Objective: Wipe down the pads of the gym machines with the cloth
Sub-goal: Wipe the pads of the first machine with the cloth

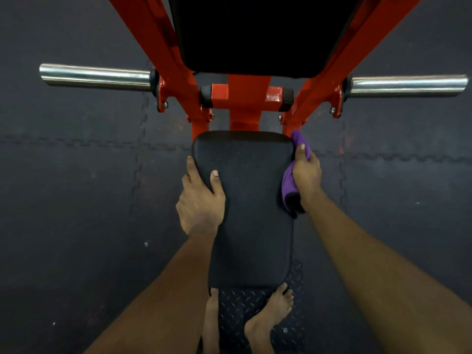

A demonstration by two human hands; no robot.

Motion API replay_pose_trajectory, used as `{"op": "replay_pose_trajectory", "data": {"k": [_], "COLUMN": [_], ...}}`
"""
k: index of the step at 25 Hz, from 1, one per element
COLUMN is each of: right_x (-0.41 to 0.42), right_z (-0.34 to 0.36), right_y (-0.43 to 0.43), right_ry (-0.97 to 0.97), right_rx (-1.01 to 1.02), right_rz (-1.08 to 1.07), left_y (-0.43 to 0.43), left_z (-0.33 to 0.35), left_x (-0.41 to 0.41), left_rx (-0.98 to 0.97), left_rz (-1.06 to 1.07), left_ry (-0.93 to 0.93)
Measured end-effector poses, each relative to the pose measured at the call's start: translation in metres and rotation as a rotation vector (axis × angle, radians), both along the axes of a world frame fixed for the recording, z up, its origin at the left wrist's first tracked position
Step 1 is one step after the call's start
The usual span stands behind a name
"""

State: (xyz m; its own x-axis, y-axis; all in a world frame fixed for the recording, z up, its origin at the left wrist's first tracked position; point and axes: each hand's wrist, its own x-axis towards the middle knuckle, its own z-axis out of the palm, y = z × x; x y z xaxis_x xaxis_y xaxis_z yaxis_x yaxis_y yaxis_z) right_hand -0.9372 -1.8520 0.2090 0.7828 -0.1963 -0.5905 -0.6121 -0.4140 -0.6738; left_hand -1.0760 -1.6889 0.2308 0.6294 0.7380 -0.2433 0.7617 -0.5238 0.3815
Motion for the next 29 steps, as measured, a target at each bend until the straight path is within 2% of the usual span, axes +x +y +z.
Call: {"op": "replay_pose_trajectory", "data": {"k": [3,7,9,12,14,18,20,23,26,29], "right_x": [-0.032,-0.104,-0.087,-0.006,0.050,0.094,0.086,0.079,0.091,0.098], "right_z": [0.009,0.014,0.006,-0.009,-0.011,0.011,0.016,0.007,0.002,-0.001], "right_y": [-0.008,-0.034,-0.033,-0.007,0.008,0.063,0.083,0.060,0.027,0.048], "right_ry": [-0.077,-0.061,-0.115,-0.114,-0.118,-0.151,-0.267,-0.349,-0.148,-0.112], "right_rx": [0.084,0.147,0.159,0.083,-0.021,-0.346,-0.374,-0.397,-0.361,-0.452], "right_rz": [0.008,0.013,0.023,0.048,0.268,1.088,1.242,1.160,0.932,1.023], "left_y": [0.000,0.000,0.000,0.001,0.002,0.001,0.003,0.002,0.003,0.005], "left_z": [-0.001,-0.001,-0.001,-0.002,-0.003,0.000,0.002,0.002,0.001,-0.002], "left_x": [-0.001,-0.001,-0.001,-0.001,-0.002,-0.001,-0.001,0.000,-0.001,-0.002], "left_rx": [0.004,0.001,-0.001,-0.001,-0.010,-0.031,-0.049,-0.056,-0.063,-0.075], "left_rz": [-0.008,-0.009,-0.007,-0.004,-0.006,0.002,0.018,0.029,0.034,0.029], "left_ry": [-0.005,-0.006,-0.010,-0.018,-0.026,-0.044,-0.035,-0.031,-0.039,-0.042]}}
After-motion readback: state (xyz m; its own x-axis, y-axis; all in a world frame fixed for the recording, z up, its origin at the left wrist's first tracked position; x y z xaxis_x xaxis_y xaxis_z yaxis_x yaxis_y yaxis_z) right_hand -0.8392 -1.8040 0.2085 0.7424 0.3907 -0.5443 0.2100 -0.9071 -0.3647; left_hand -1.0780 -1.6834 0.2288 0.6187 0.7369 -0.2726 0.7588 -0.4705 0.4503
